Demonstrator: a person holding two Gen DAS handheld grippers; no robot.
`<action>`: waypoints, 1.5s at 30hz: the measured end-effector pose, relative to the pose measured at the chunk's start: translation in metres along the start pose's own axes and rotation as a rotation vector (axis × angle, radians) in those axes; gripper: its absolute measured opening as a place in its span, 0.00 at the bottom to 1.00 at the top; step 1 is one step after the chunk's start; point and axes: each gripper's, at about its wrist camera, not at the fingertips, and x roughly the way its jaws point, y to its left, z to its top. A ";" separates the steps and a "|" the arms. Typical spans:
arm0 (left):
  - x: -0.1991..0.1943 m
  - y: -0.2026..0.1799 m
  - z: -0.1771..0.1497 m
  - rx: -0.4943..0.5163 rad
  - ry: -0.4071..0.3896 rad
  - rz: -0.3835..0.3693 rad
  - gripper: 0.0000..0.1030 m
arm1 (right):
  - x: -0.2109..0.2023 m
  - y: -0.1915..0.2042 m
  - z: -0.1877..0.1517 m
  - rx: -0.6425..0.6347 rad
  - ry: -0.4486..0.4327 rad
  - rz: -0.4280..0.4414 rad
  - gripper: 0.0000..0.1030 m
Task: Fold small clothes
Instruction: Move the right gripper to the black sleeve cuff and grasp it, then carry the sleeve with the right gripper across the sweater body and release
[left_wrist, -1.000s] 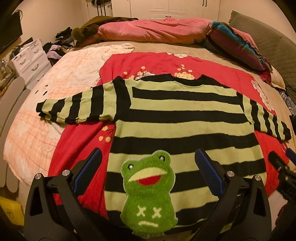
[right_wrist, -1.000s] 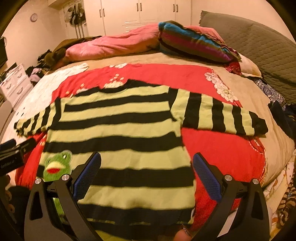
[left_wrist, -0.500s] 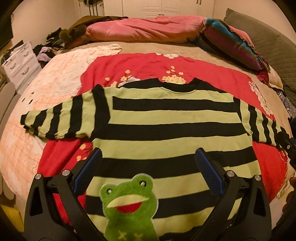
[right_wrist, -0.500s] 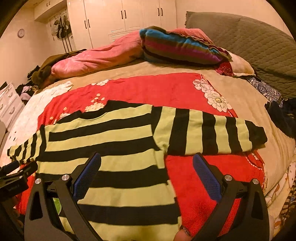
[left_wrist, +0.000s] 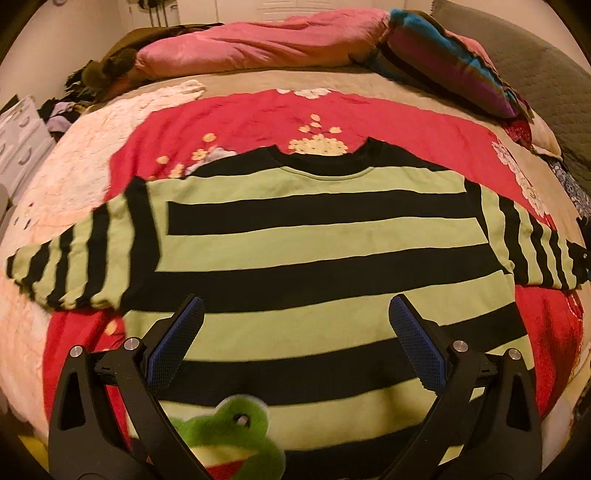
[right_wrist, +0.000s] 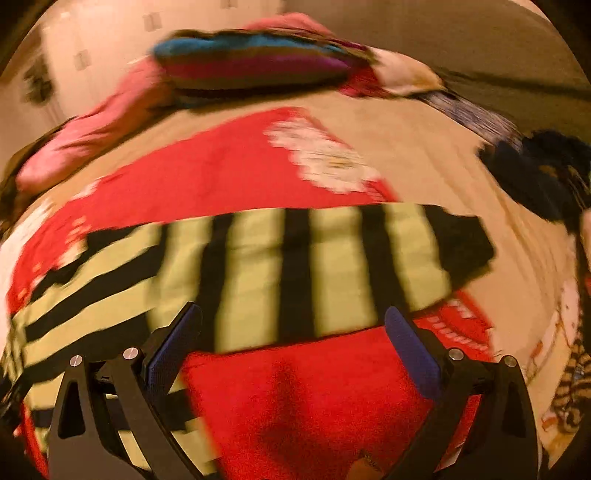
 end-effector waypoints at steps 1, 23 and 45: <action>0.005 -0.001 0.001 0.005 0.007 -0.010 0.91 | 0.010 -0.019 0.005 0.035 0.017 -0.041 0.96; 0.039 0.015 0.000 0.007 -0.035 -0.044 0.91 | 0.100 -0.189 0.024 0.455 0.100 -0.060 0.96; 0.035 0.044 -0.006 -0.077 -0.045 -0.057 0.91 | -0.014 -0.039 0.062 0.017 -0.226 0.238 0.25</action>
